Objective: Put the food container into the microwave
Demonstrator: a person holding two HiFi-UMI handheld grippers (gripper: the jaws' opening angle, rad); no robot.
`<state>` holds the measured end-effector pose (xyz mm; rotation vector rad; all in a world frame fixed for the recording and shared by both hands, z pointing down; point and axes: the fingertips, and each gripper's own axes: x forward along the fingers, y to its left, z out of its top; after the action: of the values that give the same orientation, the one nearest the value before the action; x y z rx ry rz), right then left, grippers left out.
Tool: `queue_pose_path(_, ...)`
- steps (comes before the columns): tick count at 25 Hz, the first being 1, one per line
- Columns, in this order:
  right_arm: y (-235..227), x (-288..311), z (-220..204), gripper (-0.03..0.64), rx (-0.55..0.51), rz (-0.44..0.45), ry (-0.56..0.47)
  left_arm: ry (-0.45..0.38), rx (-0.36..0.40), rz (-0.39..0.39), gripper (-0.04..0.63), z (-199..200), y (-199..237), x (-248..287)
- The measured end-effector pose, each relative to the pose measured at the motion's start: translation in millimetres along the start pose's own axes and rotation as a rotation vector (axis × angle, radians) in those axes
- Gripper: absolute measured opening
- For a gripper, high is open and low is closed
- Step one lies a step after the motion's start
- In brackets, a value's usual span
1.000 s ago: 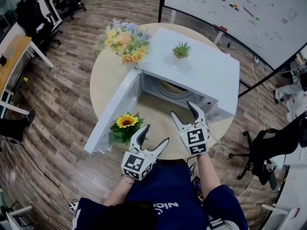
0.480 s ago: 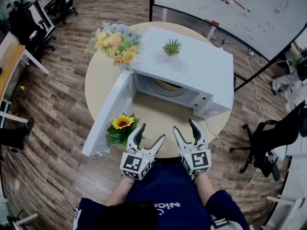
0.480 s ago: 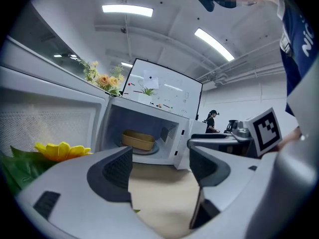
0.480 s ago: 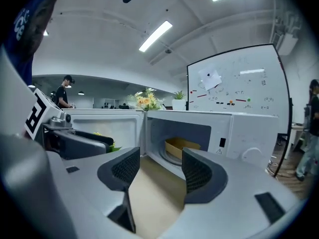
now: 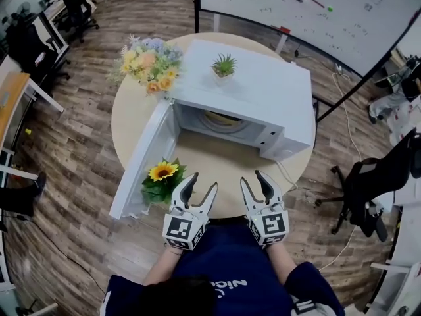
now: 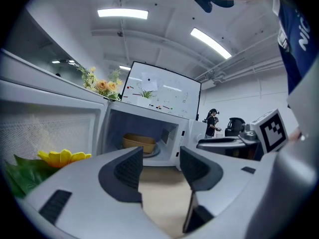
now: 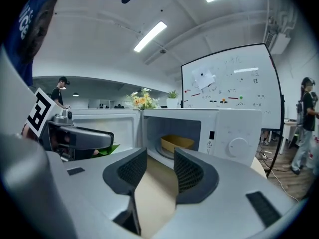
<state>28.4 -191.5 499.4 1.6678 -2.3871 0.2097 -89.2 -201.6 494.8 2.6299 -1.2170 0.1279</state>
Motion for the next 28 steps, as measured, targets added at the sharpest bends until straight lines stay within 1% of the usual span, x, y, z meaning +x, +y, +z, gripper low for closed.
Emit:
queue_pose_path(3, 2.0, -1.0, 4.7, 0.083, -0.012, 0.009, -0.013, -0.008, 0.012, 0.000, 0.158, 2.3, -1.1, -0.8)
queue_pose_path(4, 5.1, -0.9, 5.8, 0.038, -0.016, 0.021, -0.015, -0.010, 0.016, 0.002, 0.119, 2.8, -1.1, -1.4)
queue_pose_path(5, 9.2, -0.3, 7.2, 0.011, -0.022, 0.038, -0.017, -0.011, 0.021, 0.004, 0.069, 3.3, -1.1, -2.0)
queue_pose_path(6, 13.9, 0.5, 9.4, 0.011, -0.031, 0.056, -0.017, -0.010, 0.026, 0.005, 0.028, 3.6, -1.2, -2.2)
queue_pose_path(7, 18.4, 1.2, 12.1, 0.011, -0.042, 0.071, -0.016, -0.008, 0.030, 0.002, 0.006, 3.6, -1.8, -2.2)
queue_pose_path(13, 33.8, 5.9, 11.2, 0.009, -0.083, 0.109, -0.020, 0.010, 0.034, -0.028, 0.003, 0.9, -5.6, -0.8)
queue_pose_path(20, 31.4, 5.1, 10.4, 0.008, -0.099, 0.077, -0.018, 0.019, 0.022, -0.042, 0.003, -2.7, -5.3, -1.6)
queue_pose_path(28, 23.9, 5.9, 3.8, 0.008, -0.082, 0.049, -0.026, 0.027, 0.023, -0.038, 0.002, -7.3, -3.2, 0.2)
